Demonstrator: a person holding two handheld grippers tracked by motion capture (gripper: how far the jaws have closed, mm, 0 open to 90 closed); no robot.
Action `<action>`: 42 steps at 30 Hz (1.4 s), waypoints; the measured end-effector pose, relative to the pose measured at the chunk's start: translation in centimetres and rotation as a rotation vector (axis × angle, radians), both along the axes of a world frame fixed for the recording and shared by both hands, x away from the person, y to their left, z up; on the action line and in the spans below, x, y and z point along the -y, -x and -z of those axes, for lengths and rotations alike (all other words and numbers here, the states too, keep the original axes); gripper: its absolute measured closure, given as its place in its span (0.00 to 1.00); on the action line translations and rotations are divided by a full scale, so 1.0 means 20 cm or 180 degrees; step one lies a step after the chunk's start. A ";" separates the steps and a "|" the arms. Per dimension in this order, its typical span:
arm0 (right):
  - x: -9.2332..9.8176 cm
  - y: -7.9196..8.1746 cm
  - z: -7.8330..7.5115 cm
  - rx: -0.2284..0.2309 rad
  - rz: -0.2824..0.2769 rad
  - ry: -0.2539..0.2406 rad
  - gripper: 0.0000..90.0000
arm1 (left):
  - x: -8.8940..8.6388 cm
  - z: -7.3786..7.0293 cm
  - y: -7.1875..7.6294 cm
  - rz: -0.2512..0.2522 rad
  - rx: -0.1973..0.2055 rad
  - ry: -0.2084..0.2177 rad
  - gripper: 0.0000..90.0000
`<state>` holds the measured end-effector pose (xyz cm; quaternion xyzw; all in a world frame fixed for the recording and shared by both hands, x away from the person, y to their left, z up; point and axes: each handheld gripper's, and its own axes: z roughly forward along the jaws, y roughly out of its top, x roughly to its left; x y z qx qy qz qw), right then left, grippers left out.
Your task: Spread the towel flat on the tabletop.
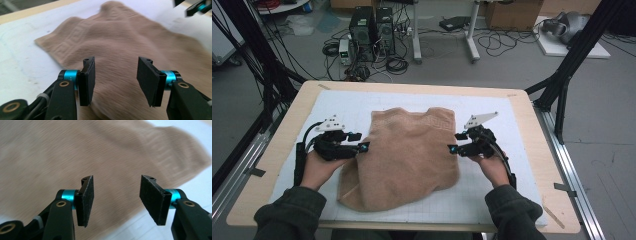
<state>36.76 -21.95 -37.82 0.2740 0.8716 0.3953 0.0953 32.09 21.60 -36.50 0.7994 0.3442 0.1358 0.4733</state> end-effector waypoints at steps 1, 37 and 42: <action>0.00 0.04 0.01 0.0014 -0.0046 -0.0005 0.49 | 0.00 -0.01 0.03 0.0025 0.0018 0.0028 0.54; -0.08 -0.13 0.23 -0.0040 0.0017 0.0136 0.90 | 0.20 0.20 -0.39 -0.0489 -0.0239 -0.0381 0.80; -0.02 -0.06 0.16 0.0074 0.0091 0.0061 0.71 | 0.12 0.11 -0.30 -0.0446 -0.0108 -0.0316 0.59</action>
